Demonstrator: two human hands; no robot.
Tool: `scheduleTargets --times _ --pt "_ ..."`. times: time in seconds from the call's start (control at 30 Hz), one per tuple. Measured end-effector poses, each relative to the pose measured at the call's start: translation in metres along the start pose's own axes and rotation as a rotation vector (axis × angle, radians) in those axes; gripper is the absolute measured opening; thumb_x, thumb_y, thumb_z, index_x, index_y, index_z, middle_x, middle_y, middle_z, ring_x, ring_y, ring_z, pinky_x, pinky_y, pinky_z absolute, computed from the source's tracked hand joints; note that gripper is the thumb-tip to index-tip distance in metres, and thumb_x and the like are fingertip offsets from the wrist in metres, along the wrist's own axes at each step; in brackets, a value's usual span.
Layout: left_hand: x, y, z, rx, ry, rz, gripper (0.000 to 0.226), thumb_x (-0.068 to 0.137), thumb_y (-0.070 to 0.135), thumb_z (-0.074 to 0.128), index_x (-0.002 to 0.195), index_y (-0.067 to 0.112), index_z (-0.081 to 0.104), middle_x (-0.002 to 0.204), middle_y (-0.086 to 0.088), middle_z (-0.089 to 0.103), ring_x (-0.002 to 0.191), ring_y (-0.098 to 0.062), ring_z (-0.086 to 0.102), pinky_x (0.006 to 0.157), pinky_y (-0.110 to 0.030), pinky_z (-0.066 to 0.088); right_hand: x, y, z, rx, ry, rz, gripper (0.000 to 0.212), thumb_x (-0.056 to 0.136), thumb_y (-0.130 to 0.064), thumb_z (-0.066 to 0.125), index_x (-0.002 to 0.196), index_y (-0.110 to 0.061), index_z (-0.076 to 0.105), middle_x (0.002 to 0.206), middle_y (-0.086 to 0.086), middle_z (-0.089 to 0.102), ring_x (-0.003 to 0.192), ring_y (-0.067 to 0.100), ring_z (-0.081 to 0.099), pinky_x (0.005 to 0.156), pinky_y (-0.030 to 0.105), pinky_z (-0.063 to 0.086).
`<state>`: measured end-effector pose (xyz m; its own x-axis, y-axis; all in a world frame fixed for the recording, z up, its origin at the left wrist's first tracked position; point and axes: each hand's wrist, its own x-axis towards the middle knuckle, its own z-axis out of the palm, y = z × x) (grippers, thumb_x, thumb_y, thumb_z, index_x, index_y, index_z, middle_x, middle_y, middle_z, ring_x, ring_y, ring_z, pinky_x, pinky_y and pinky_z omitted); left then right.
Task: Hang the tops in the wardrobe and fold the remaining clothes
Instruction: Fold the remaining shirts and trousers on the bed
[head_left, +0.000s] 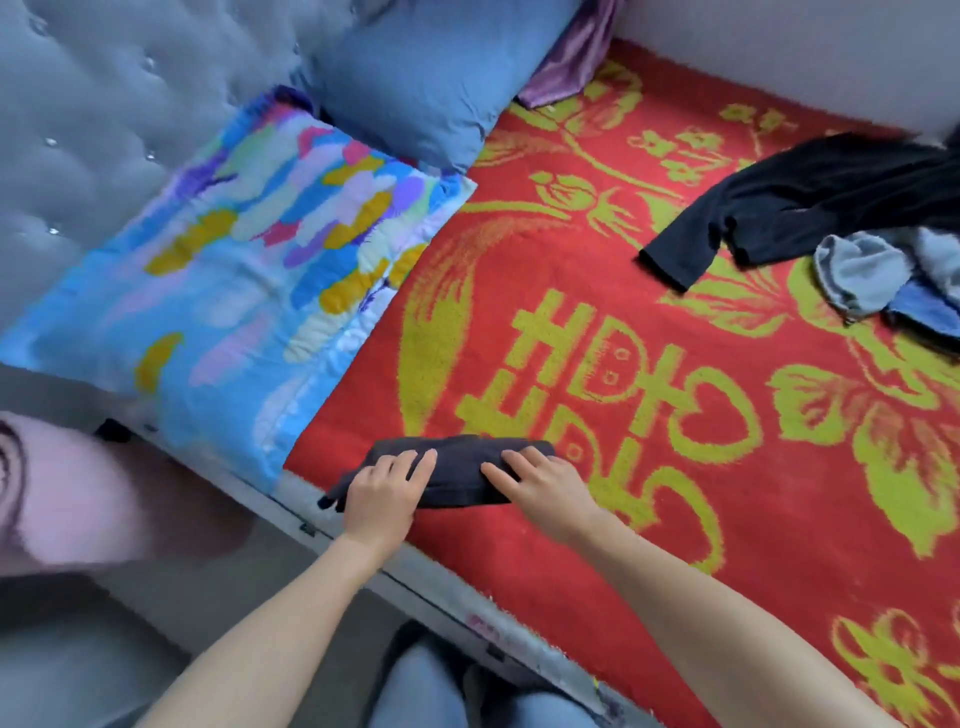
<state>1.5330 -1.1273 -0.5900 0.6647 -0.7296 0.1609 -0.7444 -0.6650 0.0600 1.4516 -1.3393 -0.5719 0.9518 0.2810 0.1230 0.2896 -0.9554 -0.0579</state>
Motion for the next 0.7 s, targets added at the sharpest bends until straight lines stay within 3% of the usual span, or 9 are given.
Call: scheduleTargets --times 0.1,0.17,0.27,0.37,0.43,0.5,0.53,0.63,0.7 --pt "-0.058 -0.01 -0.047 0.073 -0.015 -0.195 0.066 0.048 -0.005 0.064 0.111 0.012 0.057 0.085 -0.009 0.069 0.064 -0.027 0.065 0.045 -0.029 0.049 0.033 -0.039 -0.028 0.02 0.034 -0.198 0.047 0.062 -0.006 0.059 0.107 -0.015 0.049 0.076 0.004 0.064 0.058 0.021 0.058 0.038 0.022 0.039" --pt "-0.107 -0.013 -0.083 0.142 -0.022 -0.367 0.076 0.029 -0.006 0.08 0.104 0.008 0.069 0.087 -0.01 0.07 0.065 -0.028 0.066 0.046 -0.03 0.049 0.055 -0.079 -0.05 0.017 0.075 -0.388 0.041 0.066 -0.01 0.048 0.106 -0.017 0.049 0.074 0.003 0.063 0.057 0.021 0.059 0.038 0.021 0.038" --pt "-0.186 -0.009 -0.138 0.209 0.004 -0.65 0.083 0.021 -0.006 0.081 0.101 0.009 0.071 0.084 -0.009 0.07 0.063 -0.028 0.065 0.046 -0.029 0.049 0.077 -0.152 -0.079 -0.011 0.044 -0.684 0.079 0.038 -0.015 0.08 0.108 -0.018 0.044 0.075 0.001 0.064 0.058 0.021 0.061 0.037 0.022 0.038" --pt "-0.262 0.0 -0.174 0.222 -0.002 -0.864 0.088 0.02 -0.002 0.082 0.106 0.012 0.064 0.082 -0.008 0.069 0.061 -0.027 0.064 0.046 -0.027 0.047 0.089 -0.227 -0.097 0.015 0.029 -0.867 0.093 0.024 -0.019 0.085 0.109 -0.019 0.046 0.074 -0.001 0.065 0.057 0.019 0.061 0.036 0.021 0.037" --pt "-0.305 0.012 -0.188 0.214 -0.02 -0.982 0.089 0.015 0.001 0.084 0.102 0.011 0.069 0.08 -0.007 0.069 0.059 -0.025 0.064 0.045 -0.025 0.047 0.088 -0.273 -0.109 0.04 0.074 -1.032 0.08 0.034 -0.021 0.081 0.108 -0.018 0.053 0.074 -0.001 0.066 0.056 0.019 0.061 0.036 0.02 0.038" --pt "-0.346 0.022 -0.198 0.205 -0.011 -1.08 0.097 0.016 0.0 0.085 0.108 0.013 0.058 0.079 -0.005 0.068 0.059 -0.024 0.064 0.046 -0.025 0.048 0.084 -0.317 -0.113 0.066 0.147 -1.153 0.049 0.058 -0.017 0.057 0.107 -0.018 0.052 0.071 -0.001 0.066 0.054 0.018 0.061 0.036 0.019 0.038" --pt "-0.37 0.026 -0.202 0.198 -0.003 -1.132 0.098 0.019 -0.001 0.084 0.11 0.013 0.051 0.079 -0.005 0.068 0.06 -0.024 0.064 0.045 -0.026 0.05 0.081 -0.344 -0.113 0.08 0.177 -1.202 0.046 0.061 -0.014 0.047 0.107 -0.018 0.049 0.069 -0.001 0.065 0.054 0.017 0.06 0.036 0.018 0.038" --pt "-0.437 0.028 -0.209 0.175 -0.011 -1.233 0.096 0.022 -0.002 0.084 0.109 0.013 0.047 0.076 -0.005 0.068 0.059 -0.023 0.065 0.045 -0.025 0.051 0.067 -0.414 -0.101 0.084 0.153 -1.31 0.069 0.044 -0.017 0.072 0.108 -0.019 0.046 0.07 -0.003 0.064 0.056 0.016 0.06 0.038 0.019 0.041" --pt "-0.472 0.021 -0.209 0.155 -0.056 -1.249 0.094 0.022 0.002 0.084 0.108 0.014 0.047 0.075 -0.003 0.067 0.058 -0.023 0.064 0.046 -0.025 0.05 0.057 -0.448 -0.089 0.122 0.03 -1.281 0.085 0.029 -0.017 0.081 0.106 -0.019 0.046 0.07 -0.004 0.063 0.056 0.015 0.06 0.038 0.019 0.04"
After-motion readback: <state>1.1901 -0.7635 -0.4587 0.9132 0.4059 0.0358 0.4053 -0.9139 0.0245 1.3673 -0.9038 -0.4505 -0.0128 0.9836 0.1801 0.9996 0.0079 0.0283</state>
